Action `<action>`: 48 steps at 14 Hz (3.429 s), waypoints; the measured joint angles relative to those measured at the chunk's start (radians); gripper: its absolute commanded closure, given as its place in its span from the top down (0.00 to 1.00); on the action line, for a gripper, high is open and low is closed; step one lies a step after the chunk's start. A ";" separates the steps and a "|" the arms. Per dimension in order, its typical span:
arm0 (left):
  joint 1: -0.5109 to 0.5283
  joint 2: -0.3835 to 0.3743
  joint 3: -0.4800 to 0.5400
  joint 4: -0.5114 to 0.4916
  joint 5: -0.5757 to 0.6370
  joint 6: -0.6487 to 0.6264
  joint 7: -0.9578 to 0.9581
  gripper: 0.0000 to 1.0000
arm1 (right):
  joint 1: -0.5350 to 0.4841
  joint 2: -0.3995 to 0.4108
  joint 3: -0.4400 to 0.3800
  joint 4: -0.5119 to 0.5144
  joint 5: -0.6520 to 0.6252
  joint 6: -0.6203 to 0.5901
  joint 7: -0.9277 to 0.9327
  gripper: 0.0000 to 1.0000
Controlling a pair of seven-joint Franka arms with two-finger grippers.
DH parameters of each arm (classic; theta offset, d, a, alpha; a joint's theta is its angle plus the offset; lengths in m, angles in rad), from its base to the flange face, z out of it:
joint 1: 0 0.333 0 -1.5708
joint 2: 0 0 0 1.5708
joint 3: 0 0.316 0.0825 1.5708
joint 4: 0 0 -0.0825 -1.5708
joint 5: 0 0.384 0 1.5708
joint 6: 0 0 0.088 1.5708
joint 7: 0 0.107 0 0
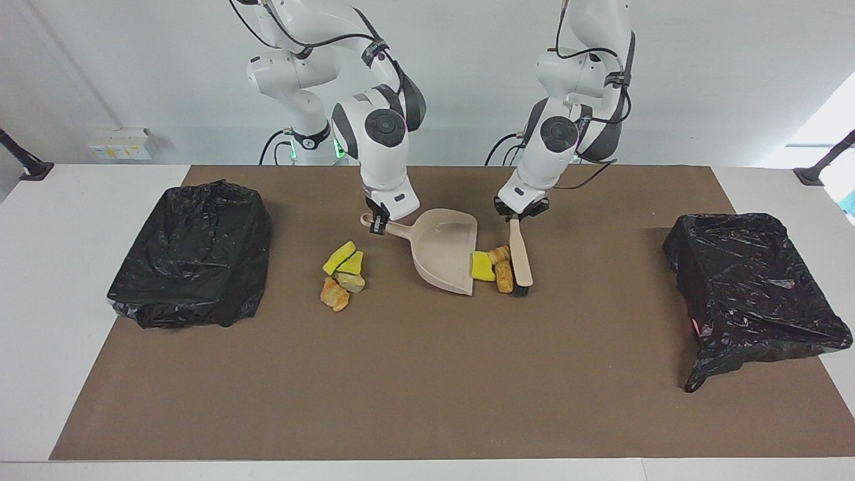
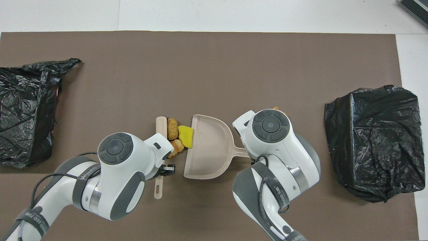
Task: Sweep and dump trash in bin
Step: 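Sweep the bread and sponge into the dustpan with the left gripper, then carry the dustpan to the black bag with the right gripper, then tip the dustpan over the bag while the left gripper withdraws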
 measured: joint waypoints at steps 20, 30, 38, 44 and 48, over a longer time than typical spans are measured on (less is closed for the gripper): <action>0.034 -0.005 0.032 0.013 0.050 0.020 -0.057 0.00 | -0.107 -0.028 -0.004 0.078 -0.012 -0.053 -0.053 0.00; -0.283 -0.012 -0.007 0.003 0.050 -0.022 -0.458 0.00 | -0.605 -0.149 -0.054 0.174 -0.015 -0.280 -0.626 0.00; -0.330 -0.012 0.013 -0.022 0.047 -0.032 -0.517 1.00 | -0.869 -0.149 -0.122 0.196 -0.200 -0.132 -1.005 0.00; -0.029 -0.011 0.034 0.051 0.057 -0.033 -0.250 1.00 | -0.864 -0.148 -0.107 0.193 -0.408 -0.110 -1.035 0.00; 0.143 -0.005 0.035 0.141 0.067 -0.039 -0.054 1.00 | -0.864 -0.148 -0.105 0.193 -0.448 -0.110 -1.052 0.00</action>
